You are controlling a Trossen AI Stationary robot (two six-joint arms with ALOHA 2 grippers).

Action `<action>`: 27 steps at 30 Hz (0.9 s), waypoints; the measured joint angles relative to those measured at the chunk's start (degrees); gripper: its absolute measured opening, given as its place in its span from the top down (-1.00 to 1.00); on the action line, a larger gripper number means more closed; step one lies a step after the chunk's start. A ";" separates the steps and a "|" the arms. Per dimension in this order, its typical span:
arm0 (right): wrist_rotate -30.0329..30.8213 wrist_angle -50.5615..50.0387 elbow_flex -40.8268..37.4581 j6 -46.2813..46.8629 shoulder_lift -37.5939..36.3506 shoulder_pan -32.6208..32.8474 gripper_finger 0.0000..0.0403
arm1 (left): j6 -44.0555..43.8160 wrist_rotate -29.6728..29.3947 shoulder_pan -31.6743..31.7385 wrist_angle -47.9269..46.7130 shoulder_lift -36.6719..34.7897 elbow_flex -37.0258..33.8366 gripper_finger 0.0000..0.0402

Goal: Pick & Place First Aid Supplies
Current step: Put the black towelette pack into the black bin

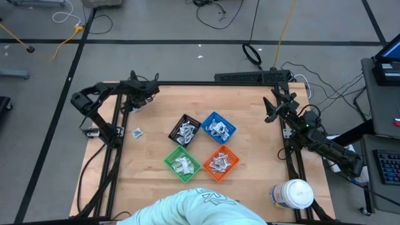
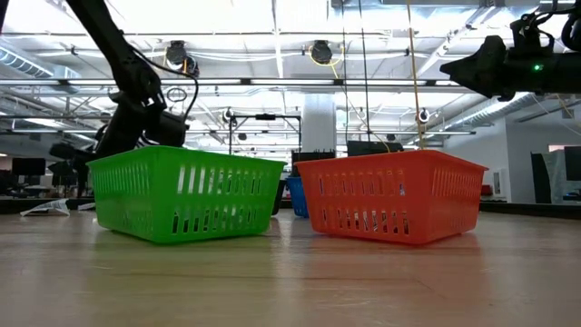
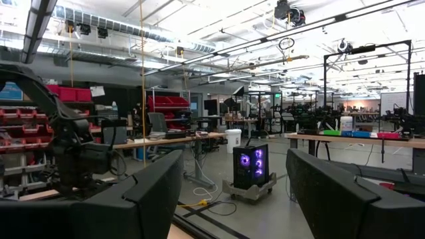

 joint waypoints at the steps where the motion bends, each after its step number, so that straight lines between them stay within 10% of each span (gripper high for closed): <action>1: 0.00 -0.02 0.00 0.00 -0.02 0.00 -0.31 | -0.03 0.00 -0.31 0.13 0.00 -0.08 0.06; 11: 0.00 -0.01 -0.01 0.00 -0.01 0.00 -0.31 | 6.60 0.07 -1.87 6.41 -0.01 -0.11 0.93; 27: 0.00 0.00 0.00 0.00 -0.01 0.00 -0.31 | 22.63 5.47 -5.29 -3.23 -7.36 6.16 0.99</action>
